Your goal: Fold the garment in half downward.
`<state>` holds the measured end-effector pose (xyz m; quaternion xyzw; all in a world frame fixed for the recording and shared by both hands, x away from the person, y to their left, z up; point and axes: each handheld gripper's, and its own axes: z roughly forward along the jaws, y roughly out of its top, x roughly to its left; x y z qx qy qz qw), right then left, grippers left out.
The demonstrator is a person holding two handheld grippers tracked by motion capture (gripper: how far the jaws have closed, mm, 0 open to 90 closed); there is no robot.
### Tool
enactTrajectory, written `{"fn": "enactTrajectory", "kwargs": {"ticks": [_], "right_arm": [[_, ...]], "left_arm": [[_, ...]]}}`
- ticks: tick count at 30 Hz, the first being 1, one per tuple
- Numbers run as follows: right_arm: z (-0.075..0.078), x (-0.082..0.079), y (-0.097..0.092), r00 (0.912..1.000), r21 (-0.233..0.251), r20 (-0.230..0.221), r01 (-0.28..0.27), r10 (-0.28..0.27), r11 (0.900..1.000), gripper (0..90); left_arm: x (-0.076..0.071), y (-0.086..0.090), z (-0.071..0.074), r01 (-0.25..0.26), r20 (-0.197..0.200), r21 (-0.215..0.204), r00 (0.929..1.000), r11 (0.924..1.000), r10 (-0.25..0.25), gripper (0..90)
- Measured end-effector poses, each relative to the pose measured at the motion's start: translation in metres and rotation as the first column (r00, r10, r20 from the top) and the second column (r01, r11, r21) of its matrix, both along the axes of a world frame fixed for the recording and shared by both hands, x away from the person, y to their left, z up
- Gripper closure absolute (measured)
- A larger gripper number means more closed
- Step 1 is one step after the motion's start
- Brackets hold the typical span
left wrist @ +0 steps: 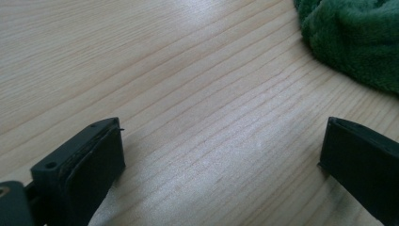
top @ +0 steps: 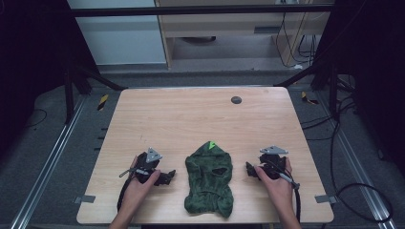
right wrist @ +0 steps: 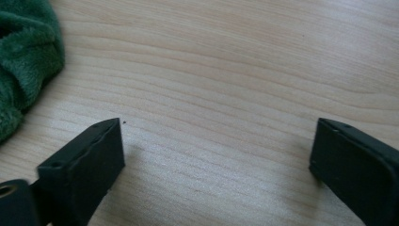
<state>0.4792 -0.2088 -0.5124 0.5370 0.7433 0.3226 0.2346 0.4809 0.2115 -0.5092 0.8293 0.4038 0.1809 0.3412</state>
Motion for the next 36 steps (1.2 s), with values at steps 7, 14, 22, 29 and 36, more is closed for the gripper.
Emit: {"fn": "enactTrajectory", "kwargs": {"ticks": [7, 14, 22, 29, 36], "right_arm": [[0.005, -0.004, 0.0, 0.9986, 0.005, 0.05, -0.016, 0.016, 0.9999, 19.4], [0.017, -0.007, 0.017, 0.9908, 0.024, 0.092, -0.103, 0.1, 0.9944, 32.1], [0.022, -0.001, 0.039, 0.9725, 0.034, 0.039, -0.231, 0.23, 0.9724, 55.7], [0.024, 0.012, 0.049, 0.9455, 0.072, 0.015, -0.326, 0.325, 0.9428, 72.9], [0.035, 0.026, 0.056, 0.932, 0.098, 0.03, -0.362, 0.361, 0.9268, 80.1]], "left_arm": [[-0.001, -0.003, 0.001, 0.017, 0.007, -0.004, 0.9998, 0.9999, -0.017, 4.2], [-0.002, -0.01, 0.009, 0.051, 0.022, -0.045, 0.9985, 0.9977, -0.05, 5.2], [0.014, -0.026, 0.027, 0.086, 0.021, -0.034, 0.9961, 0.9957, -0.086, 15.4], [0.037, -0.049, 0.042, 0.155, 0.005, -0.024, 0.9879, 0.9876, -0.155, 34.6], [0.053, -0.061, 0.05, 0.154, 0.018, -0.012, 0.9879, 0.988, -0.154, 43.5]]}}
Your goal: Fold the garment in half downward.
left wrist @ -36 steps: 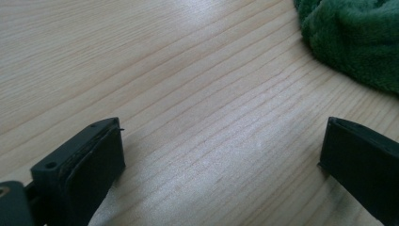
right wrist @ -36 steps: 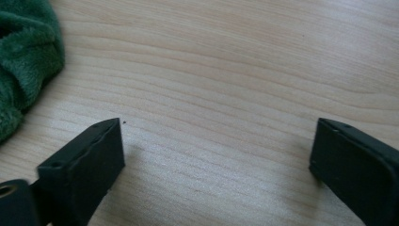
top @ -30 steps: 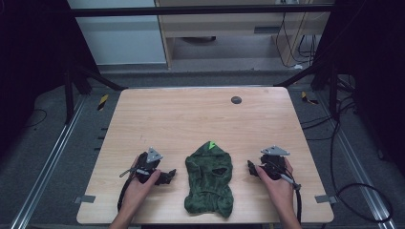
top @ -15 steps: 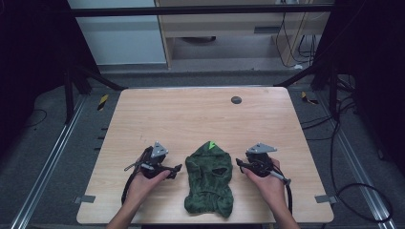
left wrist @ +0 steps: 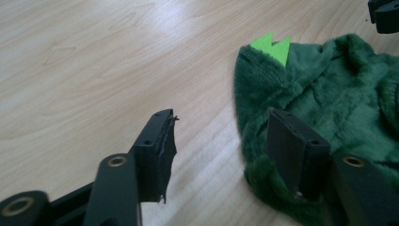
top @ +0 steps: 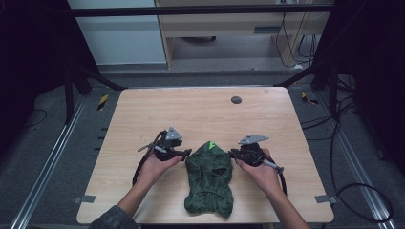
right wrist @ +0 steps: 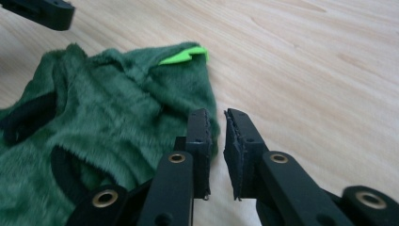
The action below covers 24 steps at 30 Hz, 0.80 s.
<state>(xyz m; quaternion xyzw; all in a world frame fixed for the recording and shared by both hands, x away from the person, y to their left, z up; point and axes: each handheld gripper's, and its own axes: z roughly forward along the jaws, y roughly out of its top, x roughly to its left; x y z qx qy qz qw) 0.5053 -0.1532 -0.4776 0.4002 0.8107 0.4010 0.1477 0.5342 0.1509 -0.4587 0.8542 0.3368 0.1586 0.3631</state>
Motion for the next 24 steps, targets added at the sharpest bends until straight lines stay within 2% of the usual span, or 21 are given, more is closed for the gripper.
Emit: {"fn": "enactTrajectory", "kwargs": {"ticks": [7, 10, 13, 17, 24], "right_arm": [[-0.002, 0.014, 0.012, 0.9997, -0.026, -0.016, -0.02, 0.019, 0.9995, 75.9], [-0.002, 0.019, 0.015, 0.9995, -0.039, -0.023, -0.025, 0.024, 0.9989, 74.1], [-0.003, 0.021, 0.017, 0.9993, -0.026, -0.032, -0.02, 0.019, 0.9995, 72.8], [-0.009, 0.021, 0.02, 0.9983, -0.065, -0.047, -0.039, 0.036, 0.9971, 69.2], [-0.008, 0.017, 0.023, 0.9978, -0.084, -0.046, -0.051, 0.048, 0.9952, 65.7]], "left_arm": [[0.011, -0.003, -0.004, -0.004, -0.039, -0.028, 0.9992, 0.9996, 0.003, 43.1], [0.01, -0.005, -0.006, 0.003, -0.042, -0.009, 0.9991, 1.0, -0.003, 41.7], [0.009, -0.006, -0.008, 0.007, -0.042, -0.001, 0.9991, 1.0, -0.007, 42.6], [0.008, -0.006, -0.012, 0.014, -0.054, 0.012, 0.9984, 0.9998, -0.014, 42.1], [0.007, -0.009, -0.024, 0.027, -0.071, 0.05, 0.9972, 0.9984, -0.023, 42.2]]}}
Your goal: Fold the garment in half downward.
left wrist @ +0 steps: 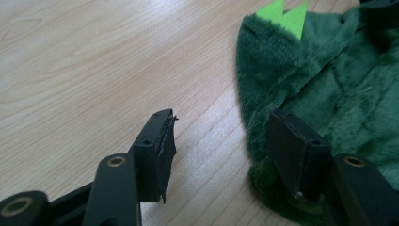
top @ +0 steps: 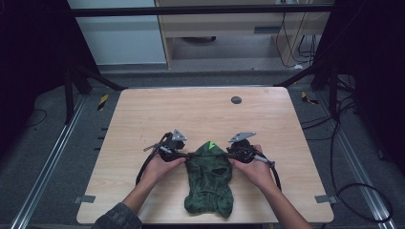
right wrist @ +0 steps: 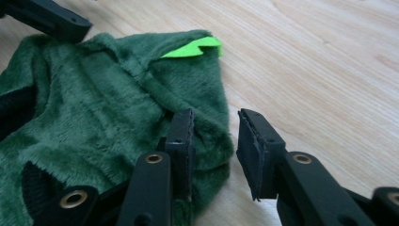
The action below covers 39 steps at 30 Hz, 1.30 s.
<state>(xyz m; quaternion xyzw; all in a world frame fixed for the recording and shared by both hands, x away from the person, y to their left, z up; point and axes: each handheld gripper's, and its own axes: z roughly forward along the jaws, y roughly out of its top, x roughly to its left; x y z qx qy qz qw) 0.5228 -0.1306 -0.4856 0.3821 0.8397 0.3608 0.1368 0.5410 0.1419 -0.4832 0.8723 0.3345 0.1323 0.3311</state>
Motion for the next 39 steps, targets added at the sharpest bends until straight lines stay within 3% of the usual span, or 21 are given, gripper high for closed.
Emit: {"fn": "enactTrajectory", "kwargs": {"ticks": [9, 11, 16, 17, 25, 30, 36, 39], "right_arm": [[-0.006, 0.003, 0.001, 0.9998, -0.022, -0.019, 0.001, -0.001, 0.9998, 62.5], [-0.006, 0.003, 0.001, 0.9998, -0.023, -0.021, 0.003, -0.004, 0.9997, 62.4], [-0.009, 0.004, 0.002, 0.9995, -0.03, -0.032, 0.001, -0.002, 0.9995, 63.8], [-0.009, 0.004, 0.002, 0.9995, -0.031, -0.03, -0.003, 0.002, 0.9995, 65.4], [-0.009, 0.002, 0.001, 0.9988, -0.02, -0.039, -0.031, 0.031, 0.9993, 84.8], [-0.009, 0.001, -0.001, 0.9983, -0.012, -0.045, -0.036, 0.036, 0.9993, 85.9], [0.0, -0.001, -0.006, 0.9985, 0.03, -0.04, -0.036, 0.037, 0.9989, 85.8], [0.003, -0.003, -0.007, 0.9981, 0.027, -0.049, -0.037, 0.038, 0.999, 85.8]], "left_arm": [[-0.001, -0.007, -0.007, 0.029, -0.015, 0.039, 0.9995, 0.9988, -0.029, 47.0], [-0.001, -0.008, -0.007, 0.034, -0.012, 0.032, 0.9994, 0.9989, -0.033, 48.1], [-0.004, -0.01, -0.007, 0.048, -0.02, 0.025, 0.9987, 0.9985, -0.048, 59.9], [-0.005, -0.01, -0.006, 0.057, -0.021, 0.024, 0.9982, 0.9981, -0.056, 59.9], [-0.009, -0.012, -0.005, 0.088, -0.044, 0.012, 0.9952, 0.996, -0.088, 84.5], [-0.009, -0.011, -0.005, 0.074, -0.051, 0.002, 0.996, 0.9973, -0.074, 87.3], [-0.007, -0.01, 0.002, 0.078, -0.036, -0.004, 0.9963, 0.997, -0.078, 87.8], [-0.008, -0.011, 0.007, 0.093, -0.023, 0.015, 0.9955, 0.9956, -0.093, 87.8]]}}
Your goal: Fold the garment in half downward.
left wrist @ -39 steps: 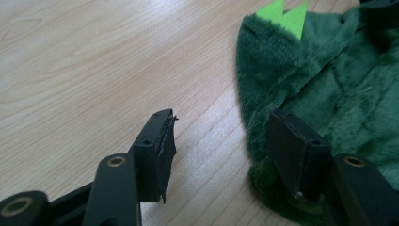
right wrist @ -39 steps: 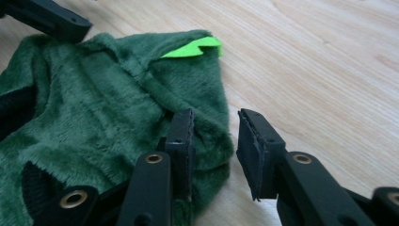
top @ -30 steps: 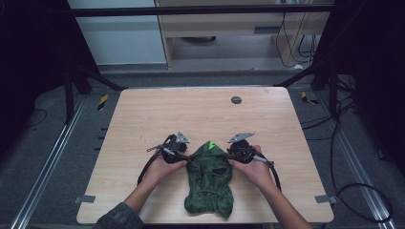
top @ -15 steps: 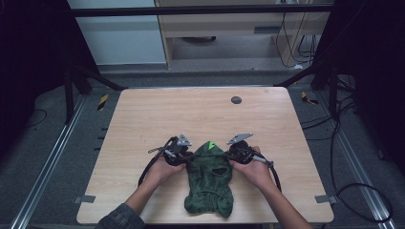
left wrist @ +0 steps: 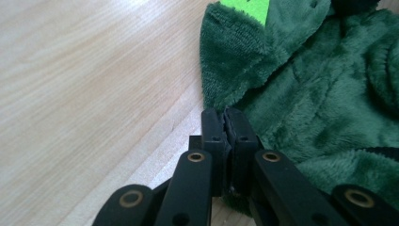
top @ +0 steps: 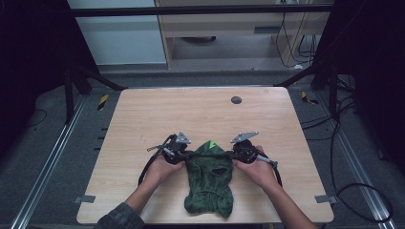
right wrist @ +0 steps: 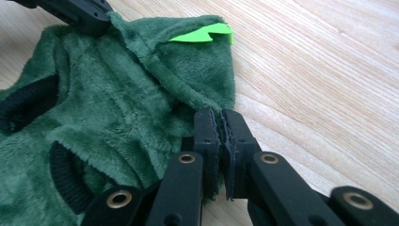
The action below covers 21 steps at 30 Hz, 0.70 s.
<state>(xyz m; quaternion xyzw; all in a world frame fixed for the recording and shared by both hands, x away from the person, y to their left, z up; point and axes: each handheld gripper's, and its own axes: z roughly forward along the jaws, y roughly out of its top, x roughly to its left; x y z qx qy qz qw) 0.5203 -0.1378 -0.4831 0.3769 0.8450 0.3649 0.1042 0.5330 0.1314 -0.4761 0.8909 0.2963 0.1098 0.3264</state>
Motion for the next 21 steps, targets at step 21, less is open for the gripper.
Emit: {"fn": "enactTrajectory", "kwargs": {"ticks": [21], "right_arm": [[0.025, 0.003, 0.002, 0.9987, 0.005, 0.049, -0.013, 0.013, 0.9999, 85.8]], "left_arm": [[0.008, 0.001, 0.021, 0.015, 0.055, 0.036, 0.9984, 0.9993, -0.017, 88.2]]}}
